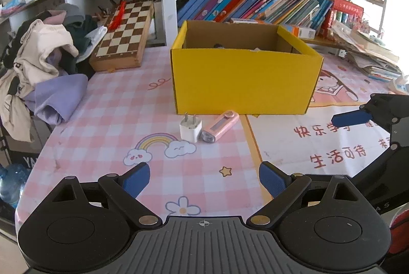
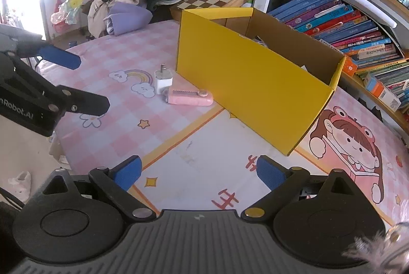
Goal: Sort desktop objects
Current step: 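Close left gripper on the white plug while right tool approaches the pink comb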
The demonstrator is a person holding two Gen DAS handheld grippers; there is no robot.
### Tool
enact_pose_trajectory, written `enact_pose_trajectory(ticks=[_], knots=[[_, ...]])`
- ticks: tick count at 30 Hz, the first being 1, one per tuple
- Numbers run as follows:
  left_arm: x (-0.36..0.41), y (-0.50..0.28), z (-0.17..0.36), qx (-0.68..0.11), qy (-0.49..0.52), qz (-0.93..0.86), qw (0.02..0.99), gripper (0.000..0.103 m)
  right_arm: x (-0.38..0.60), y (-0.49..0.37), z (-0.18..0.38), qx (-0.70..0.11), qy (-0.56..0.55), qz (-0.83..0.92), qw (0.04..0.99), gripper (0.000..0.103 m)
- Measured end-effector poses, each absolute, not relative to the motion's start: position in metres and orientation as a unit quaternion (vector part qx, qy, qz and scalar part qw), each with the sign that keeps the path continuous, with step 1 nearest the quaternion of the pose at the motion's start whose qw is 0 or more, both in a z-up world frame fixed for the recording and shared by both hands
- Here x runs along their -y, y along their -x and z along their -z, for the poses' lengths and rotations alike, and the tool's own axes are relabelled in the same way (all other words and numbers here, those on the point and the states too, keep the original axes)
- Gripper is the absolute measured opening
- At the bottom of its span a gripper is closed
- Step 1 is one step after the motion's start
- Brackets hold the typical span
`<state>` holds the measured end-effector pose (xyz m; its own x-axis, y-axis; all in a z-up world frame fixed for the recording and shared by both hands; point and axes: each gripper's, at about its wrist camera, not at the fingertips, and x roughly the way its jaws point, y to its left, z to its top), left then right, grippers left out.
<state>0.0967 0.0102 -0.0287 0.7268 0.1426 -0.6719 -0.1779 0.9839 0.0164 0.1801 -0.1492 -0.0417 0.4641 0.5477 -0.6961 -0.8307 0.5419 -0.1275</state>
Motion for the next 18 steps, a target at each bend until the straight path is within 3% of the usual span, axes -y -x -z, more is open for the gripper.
enact_pose_trajectory(ticks=[3, 5, 11, 18], knots=[[-0.011, -0.103, 0.034, -0.362, 0.02, -0.095, 0.927, 0.094, 0.146, -0.188, 0.044, -0.307, 0.229, -0.422, 0.822, 0.082], [-0.014, -0.109, 0.036, -0.365, 0.024, -0.102, 0.925, 0.094, 0.143, -0.195, 0.046, -0.31, 0.228, -0.425, 0.819, 0.078], [-0.029, -0.136, 0.039, -0.363, 0.067, -0.114, 0.923, 0.093, 0.132, -0.208, 0.051, -0.314, 0.235, -0.443, 0.806, 0.077], [-0.037, -0.173, 0.049, -0.367, 0.085, -0.118, 0.919, 0.072, 0.117, -0.222, 0.056, -0.319, 0.24, -0.458, 0.794, 0.077]])
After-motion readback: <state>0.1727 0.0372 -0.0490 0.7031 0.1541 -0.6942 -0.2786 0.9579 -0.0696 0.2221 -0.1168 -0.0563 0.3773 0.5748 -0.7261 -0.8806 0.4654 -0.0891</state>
